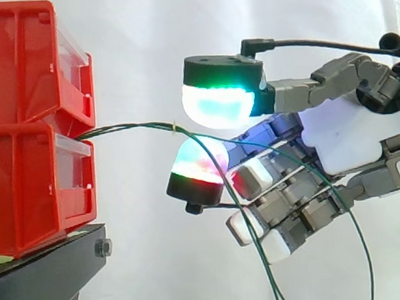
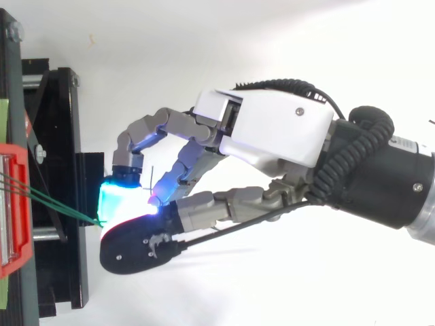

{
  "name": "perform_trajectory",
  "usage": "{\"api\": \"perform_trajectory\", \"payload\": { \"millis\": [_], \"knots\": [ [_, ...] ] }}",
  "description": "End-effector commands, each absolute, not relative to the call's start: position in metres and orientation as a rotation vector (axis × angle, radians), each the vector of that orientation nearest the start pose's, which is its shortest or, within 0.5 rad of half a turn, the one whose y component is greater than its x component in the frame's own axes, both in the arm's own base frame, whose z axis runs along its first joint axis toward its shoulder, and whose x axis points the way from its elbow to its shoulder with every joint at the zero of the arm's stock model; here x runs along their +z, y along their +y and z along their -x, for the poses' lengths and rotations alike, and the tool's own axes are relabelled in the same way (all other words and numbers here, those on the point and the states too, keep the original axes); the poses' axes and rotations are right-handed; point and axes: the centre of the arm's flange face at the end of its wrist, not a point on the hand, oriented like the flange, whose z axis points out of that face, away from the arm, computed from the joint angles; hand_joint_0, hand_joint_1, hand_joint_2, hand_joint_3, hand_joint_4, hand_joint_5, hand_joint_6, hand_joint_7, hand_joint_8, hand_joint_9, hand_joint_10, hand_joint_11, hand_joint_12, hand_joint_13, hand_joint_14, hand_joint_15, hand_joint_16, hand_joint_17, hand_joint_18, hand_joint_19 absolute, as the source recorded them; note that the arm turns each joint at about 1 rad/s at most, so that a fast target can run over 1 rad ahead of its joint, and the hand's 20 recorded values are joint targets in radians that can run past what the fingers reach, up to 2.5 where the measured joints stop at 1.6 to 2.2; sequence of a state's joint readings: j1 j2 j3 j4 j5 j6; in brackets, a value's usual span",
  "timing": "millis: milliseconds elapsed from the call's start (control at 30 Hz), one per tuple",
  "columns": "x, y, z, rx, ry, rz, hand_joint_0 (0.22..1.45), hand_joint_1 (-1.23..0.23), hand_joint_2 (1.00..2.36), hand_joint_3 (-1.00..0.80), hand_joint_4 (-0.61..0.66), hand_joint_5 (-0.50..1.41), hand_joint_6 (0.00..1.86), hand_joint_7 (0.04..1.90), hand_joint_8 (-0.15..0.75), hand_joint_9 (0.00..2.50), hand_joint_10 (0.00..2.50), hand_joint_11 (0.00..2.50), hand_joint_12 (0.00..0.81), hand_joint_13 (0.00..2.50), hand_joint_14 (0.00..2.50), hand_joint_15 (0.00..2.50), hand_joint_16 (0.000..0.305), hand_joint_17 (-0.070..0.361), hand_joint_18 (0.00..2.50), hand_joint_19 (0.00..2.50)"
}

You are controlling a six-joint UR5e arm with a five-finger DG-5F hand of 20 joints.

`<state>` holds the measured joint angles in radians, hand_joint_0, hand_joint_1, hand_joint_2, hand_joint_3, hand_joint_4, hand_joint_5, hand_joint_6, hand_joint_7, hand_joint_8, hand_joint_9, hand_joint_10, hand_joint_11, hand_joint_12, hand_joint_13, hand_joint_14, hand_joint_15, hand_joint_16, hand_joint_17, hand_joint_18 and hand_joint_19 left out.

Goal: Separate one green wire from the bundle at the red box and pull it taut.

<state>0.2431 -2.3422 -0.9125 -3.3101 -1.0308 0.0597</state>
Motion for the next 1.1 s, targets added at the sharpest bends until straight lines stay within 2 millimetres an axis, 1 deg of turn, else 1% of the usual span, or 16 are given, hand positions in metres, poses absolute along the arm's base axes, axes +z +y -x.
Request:
{"api": "perform_trajectory", "payload": {
  "millis": [0, 67, 133, 300, 533, 700, 767, 900, 1000, 1067],
  "knots": [
    [0.3086, -0.0018, -0.7613, 0.819, 1.175, -1.479, 0.56, -0.6, 1.0, -0.5, 0.13, -0.15, 0.86, 0.99, 0.283, 1.2, 0.03, 0.81, 0.34, 1.02, 0.02, 0.54, 0.049, 0.11, 0.84, 0.56],
    [0.3097, -0.0019, -0.7611, 0.82, 1.173, -1.479, 0.58, -0.59, 1.0, -0.5, 0.13, -0.15, 0.86, 1.01, 0.277, 1.2, 0.03, 0.81, 0.337, 1.02, 0.02, 0.54, 0.048, 0.109, 0.84, 0.55],
    [0.3097, -0.0031, -0.7611, 0.819, 1.172, -1.479, 0.61, -0.62, 1.0, -0.5, 0.13, -0.15, 0.85, 1.03, 0.275, 1.19, 0.03, 0.81, 0.336, 1.02, 0.02, 0.54, 0.048, 0.108, 0.83, 0.56],
    [0.3086, -0.003, -0.7613, 0.818, 1.173, -1.48, 0.62, -0.66, 1.01, -0.36, 0.11, -0.15, 0.86, 1.05, 0.278, 1.17, 0.03, 0.81, 0.338, 1.01, 0.02, 0.54, 0.048, 0.109, 0.83, 0.56],
    [0.3092, -0.003, -0.7614, 0.817, 1.174, -1.479, 0.61, -0.7, 1.02, -0.25, 0.11, -0.16, 0.89, 1.04, 0.287, 1.16, 0.03, 0.81, 0.34, 1.01, 0.02, 0.54, 0.049, 0.11, 0.83, 0.55],
    [0.3085, -0.003, -0.7612, 0.817, 1.174, -1.481, 0.62, -0.73, 1.02, -0.2, 0.1, -0.15, 0.89, 1.03, 0.283, 1.17, 0.03, 0.8, 0.334, 1.01, 0.02, 0.54, 0.049, 0.109, 0.83, 0.55],
    [0.3096, -0.0031, -0.7609, 0.817, 1.174, -1.479, 0.62, -0.73, 1.02, -0.22, 0.11, -0.15, 0.9, 1.03, 0.283, 1.17, 0.03, 0.81, 0.334, 1.01, 0.02, 0.53, 0.049, 0.11, 0.83, 0.55],
    [0.3085, -0.0032, -0.7611, 0.815, 1.174, -1.48, 0.58, -0.65, 1.0, -0.44, 0.14, -0.16, 0.88, 0.99, 0.276, 1.18, 0.03, 0.8, 0.341, 1.02, 0.02, 0.54, 0.049, 0.111, 0.84, 0.57],
    [0.3085, -0.002, -0.7611, 0.816, 1.176, -1.479, 0.57, -0.62, 1.0, -0.5, 0.14, -0.16, 0.86, 1.0, 0.286, 1.19, 0.03, 0.79, 0.344, 1.02, 0.02, 0.55, 0.05, 0.113, 0.84, 0.56],
    [0.3097, -0.0021, -0.7609, 0.817, 1.174, -1.479, 0.57, -0.62, 1.0, -0.5, 0.15, -0.16, 0.86, 1.0, 0.286, 1.19, 0.03, 0.79, 0.344, 1.02, 0.02, 0.54, 0.05, 0.113, 0.84, 0.56]
  ]
}}
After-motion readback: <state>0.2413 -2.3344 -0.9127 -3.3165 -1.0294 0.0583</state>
